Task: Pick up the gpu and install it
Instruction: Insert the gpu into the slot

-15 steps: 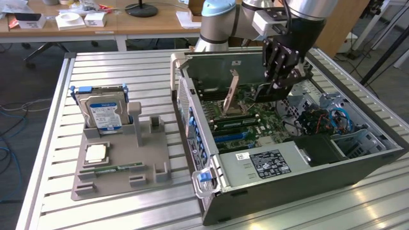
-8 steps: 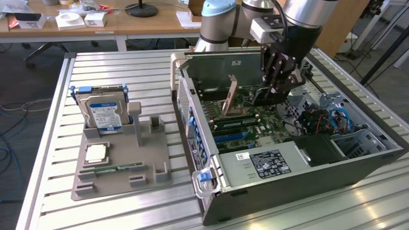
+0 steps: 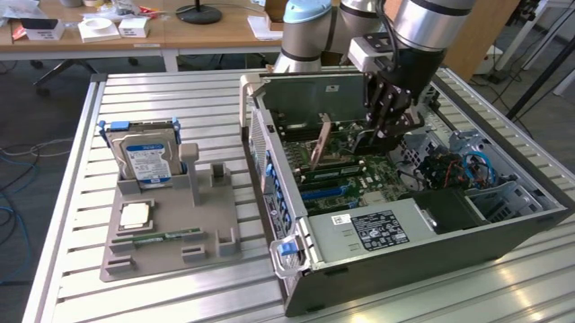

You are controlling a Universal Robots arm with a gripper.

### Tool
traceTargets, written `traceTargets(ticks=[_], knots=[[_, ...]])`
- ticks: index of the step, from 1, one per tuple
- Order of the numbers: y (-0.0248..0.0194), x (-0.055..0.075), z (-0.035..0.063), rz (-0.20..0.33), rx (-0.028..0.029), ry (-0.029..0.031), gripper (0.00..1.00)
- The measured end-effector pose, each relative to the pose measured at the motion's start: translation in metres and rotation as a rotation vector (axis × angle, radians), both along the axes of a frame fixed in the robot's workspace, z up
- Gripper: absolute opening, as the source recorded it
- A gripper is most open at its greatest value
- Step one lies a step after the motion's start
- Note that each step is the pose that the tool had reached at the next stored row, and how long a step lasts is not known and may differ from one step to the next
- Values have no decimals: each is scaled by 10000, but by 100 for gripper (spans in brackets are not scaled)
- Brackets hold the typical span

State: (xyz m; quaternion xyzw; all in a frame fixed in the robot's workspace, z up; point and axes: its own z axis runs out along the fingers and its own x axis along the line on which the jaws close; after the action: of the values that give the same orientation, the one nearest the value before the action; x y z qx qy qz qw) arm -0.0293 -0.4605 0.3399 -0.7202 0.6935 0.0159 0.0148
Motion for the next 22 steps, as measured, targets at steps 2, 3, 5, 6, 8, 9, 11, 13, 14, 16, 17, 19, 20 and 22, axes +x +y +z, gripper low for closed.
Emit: traceTargets(ticks=[2, 3, 5, 6, 8, 9, 11, 13, 14, 16, 17, 19, 20, 22], knots=[[0, -2, -32, 4, 1, -1, 26], [0, -2, -46, 7, 1, -1, 26], [0, -4, -75, 10, 2, -1, 26], [0, -5, -89, 13, 1, -1, 26], [0, -7, -116, 16, 0, 0, 26], [0, -8, -130, 19, 1, 0, 26], [0, -10, -161, 25, 1, 0, 26], [0, -13, -191, 32, 1, -1, 26], [0, -15, -207, 36, 2, -1, 26], [0, -17, -237, 47, 1, -1, 26], [0, -18, -251, 53, 3, -1, 26], [0, -19, -270, 61, 2, -1, 26], [0, -19, -270, 62, 0, 0, 26], [0, -19, -270, 62, -1, 0, 26]])
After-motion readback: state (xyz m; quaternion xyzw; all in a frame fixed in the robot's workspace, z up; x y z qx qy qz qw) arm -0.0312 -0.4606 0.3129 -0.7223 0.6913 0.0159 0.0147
